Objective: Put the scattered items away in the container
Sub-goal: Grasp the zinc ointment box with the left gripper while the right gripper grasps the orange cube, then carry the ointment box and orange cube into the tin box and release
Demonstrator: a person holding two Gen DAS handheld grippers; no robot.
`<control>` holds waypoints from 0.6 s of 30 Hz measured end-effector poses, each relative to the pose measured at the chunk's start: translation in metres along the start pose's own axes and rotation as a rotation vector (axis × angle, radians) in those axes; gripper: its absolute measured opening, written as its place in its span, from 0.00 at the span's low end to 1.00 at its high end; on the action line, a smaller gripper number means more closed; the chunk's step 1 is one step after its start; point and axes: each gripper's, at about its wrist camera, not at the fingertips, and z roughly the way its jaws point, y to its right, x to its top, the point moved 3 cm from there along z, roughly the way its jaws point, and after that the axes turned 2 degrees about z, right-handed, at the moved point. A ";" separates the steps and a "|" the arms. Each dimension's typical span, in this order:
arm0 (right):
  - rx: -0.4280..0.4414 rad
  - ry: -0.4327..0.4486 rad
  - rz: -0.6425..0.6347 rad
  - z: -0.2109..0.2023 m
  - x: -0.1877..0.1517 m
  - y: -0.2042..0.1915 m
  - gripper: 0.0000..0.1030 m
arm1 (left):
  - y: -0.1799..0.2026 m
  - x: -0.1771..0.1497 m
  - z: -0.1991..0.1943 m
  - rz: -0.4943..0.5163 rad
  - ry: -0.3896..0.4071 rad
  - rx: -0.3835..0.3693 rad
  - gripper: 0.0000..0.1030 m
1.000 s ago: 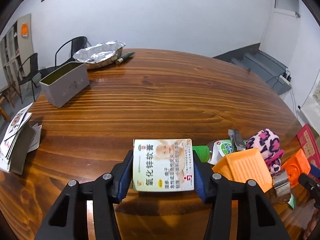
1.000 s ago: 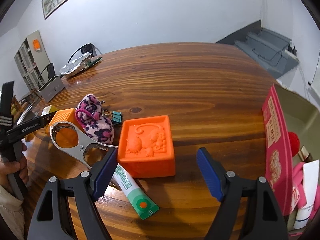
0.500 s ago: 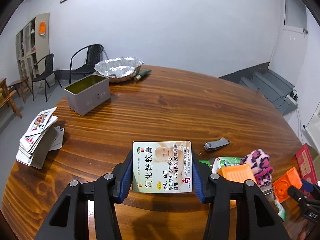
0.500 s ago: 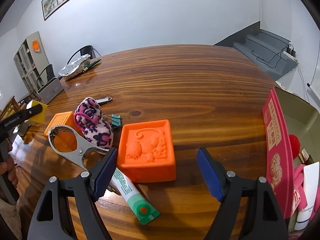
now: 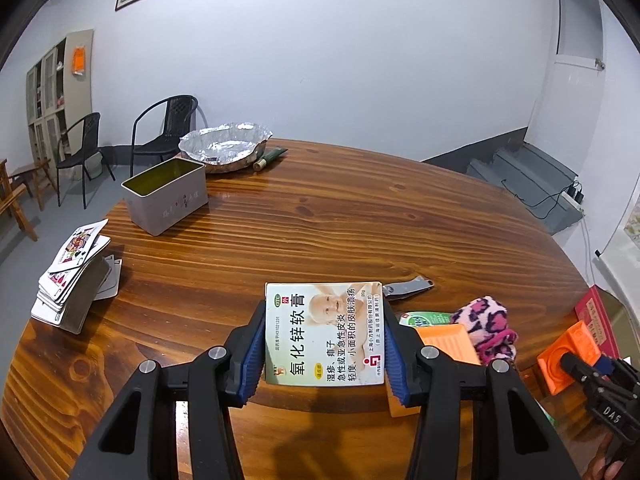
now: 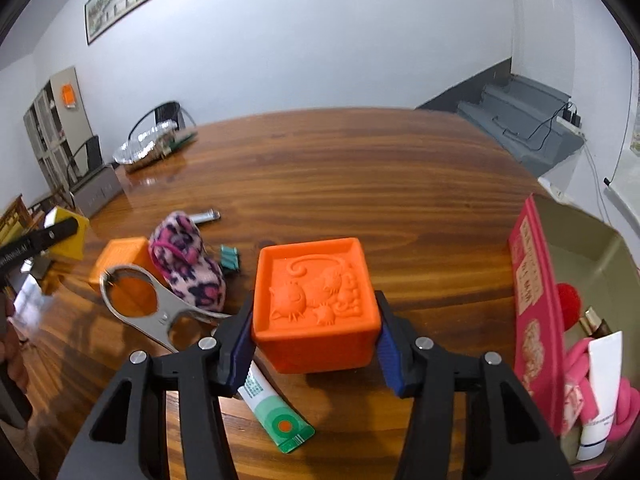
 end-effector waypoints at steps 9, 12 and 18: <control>0.010 0.087 0.028 -0.032 0.009 0.005 0.55 | 0.034 -0.006 -0.035 0.023 0.063 -0.045 0.51; -0.003 0.132 0.063 -0.051 0.011 0.016 0.55 | 0.051 -0.009 -0.051 0.034 0.090 -0.079 0.51; -0.068 0.195 0.138 -0.090 0.000 0.058 0.55 | 0.092 -0.015 -0.075 0.057 0.114 -0.169 0.51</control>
